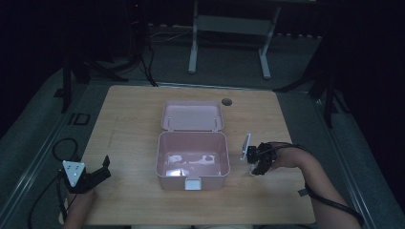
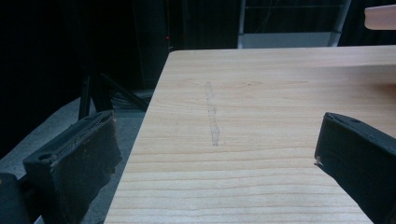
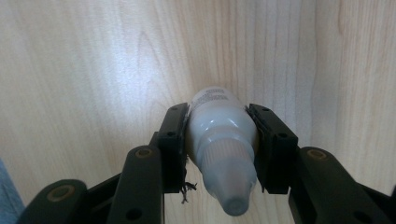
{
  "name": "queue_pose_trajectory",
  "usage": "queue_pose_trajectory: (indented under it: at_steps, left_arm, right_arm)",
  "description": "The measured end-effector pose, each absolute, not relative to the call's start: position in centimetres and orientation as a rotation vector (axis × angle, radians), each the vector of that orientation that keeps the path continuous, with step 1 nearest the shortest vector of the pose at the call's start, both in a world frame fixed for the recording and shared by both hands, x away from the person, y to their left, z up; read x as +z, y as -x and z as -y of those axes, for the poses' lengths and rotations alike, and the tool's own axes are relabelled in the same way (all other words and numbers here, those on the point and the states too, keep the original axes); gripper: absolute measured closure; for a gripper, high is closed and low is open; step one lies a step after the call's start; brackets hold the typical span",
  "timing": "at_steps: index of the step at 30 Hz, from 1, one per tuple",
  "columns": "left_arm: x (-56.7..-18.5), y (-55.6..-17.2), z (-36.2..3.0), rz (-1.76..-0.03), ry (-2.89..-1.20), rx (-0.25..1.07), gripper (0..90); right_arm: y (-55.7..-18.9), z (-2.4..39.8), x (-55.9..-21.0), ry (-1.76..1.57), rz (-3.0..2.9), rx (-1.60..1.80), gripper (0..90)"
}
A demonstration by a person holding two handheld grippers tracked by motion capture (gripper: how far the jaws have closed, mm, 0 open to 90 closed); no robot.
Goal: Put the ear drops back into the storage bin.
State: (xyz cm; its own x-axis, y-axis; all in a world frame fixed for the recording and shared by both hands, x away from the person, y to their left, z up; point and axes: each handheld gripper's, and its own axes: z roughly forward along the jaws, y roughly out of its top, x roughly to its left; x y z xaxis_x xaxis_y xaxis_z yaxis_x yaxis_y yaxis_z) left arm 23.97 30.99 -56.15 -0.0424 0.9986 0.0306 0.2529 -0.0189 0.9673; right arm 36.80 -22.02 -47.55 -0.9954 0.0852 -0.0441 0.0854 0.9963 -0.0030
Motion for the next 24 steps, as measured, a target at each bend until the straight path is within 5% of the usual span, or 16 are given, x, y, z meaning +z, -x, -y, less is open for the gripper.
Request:
queue_pose_trajectory:
  at_steps: [24]
  left_arm:
    - [-56.1, -24.0, -31.0, -1.421, -1.390, 1.132, 0.3]
  right_arm:
    - [-34.6, 19.3, -40.7, -0.074, -3.079, -0.052, 59.7]
